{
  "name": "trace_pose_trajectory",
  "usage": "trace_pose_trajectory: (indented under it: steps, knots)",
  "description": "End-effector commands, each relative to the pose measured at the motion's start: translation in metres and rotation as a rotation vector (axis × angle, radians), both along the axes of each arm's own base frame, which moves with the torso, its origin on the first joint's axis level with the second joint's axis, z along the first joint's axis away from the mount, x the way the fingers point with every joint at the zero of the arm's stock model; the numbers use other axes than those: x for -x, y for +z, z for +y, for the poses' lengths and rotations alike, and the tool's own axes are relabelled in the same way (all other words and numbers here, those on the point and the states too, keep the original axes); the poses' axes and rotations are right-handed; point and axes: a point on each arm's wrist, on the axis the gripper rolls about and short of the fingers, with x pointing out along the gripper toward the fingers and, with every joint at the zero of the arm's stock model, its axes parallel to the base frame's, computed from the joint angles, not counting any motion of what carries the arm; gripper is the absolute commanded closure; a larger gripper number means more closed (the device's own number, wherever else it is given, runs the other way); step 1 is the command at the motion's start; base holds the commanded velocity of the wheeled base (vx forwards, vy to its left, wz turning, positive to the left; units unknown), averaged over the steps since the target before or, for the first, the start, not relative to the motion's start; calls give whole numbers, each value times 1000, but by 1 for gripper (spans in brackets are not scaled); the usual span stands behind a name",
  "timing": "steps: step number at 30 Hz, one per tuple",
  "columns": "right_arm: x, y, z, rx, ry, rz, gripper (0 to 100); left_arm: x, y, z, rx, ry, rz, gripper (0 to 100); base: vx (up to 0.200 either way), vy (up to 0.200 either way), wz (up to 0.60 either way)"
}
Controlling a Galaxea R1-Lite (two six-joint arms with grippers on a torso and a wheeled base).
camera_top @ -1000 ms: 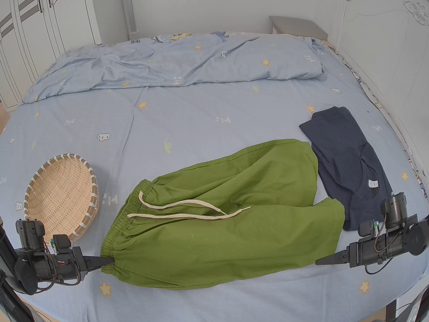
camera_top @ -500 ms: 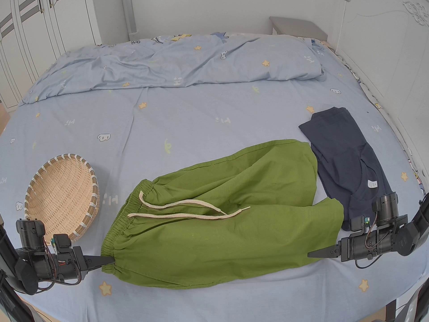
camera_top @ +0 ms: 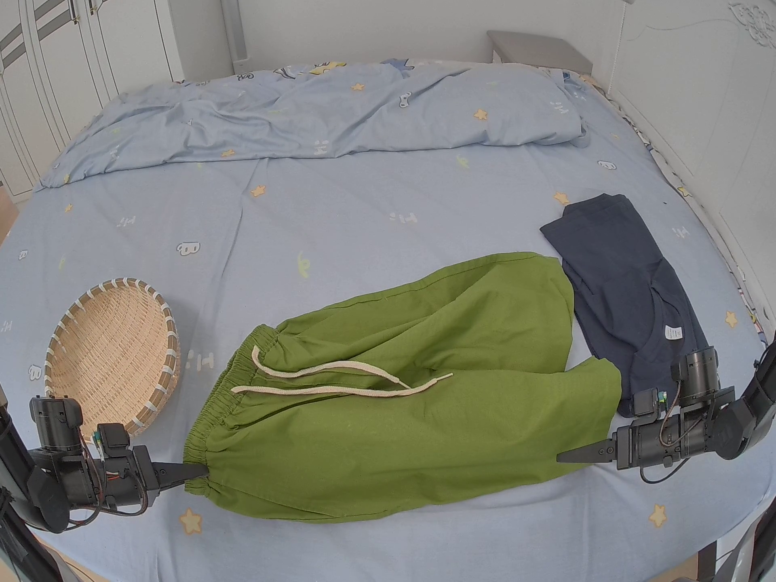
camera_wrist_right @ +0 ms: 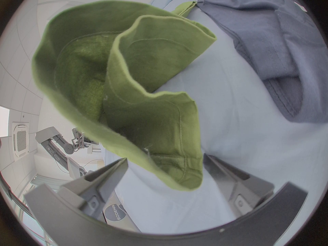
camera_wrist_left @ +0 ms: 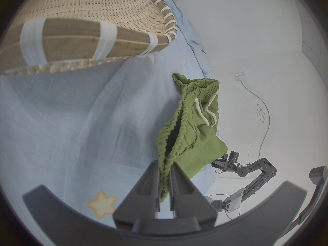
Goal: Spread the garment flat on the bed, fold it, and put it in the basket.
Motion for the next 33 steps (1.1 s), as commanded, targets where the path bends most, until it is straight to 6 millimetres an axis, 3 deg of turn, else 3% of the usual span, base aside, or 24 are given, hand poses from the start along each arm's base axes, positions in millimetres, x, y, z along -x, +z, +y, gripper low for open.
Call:
trace_pose_trajectory:
  steps: [1, 15, 20, 25, 33]
  knots:
    - [-3, -2, 0, -4, 1, 7, 100, 4, -2, -1, 4, 0, 16, 100, 0, 0, 0]
    - [1, 0, -6, -35, -1, 11, 100, 4, -2, 1, 5, 8, 19, 100, 0, 0, 0]
    - [18, 18, -8, -35, -6, 3, 100, 6, -1, 1, 8, 11, 31, 100, 0, 0, 0]
    - [41, 47, -6, -21, 5, 105, 100, 15, 2, -1, -6, -2, 51, 100, 0, 0, 0]
    - [58, 43, -11, 76, 8, 197, 100, 26, 1, -1, -51, -32, 64, 100, 0, 0, 0]
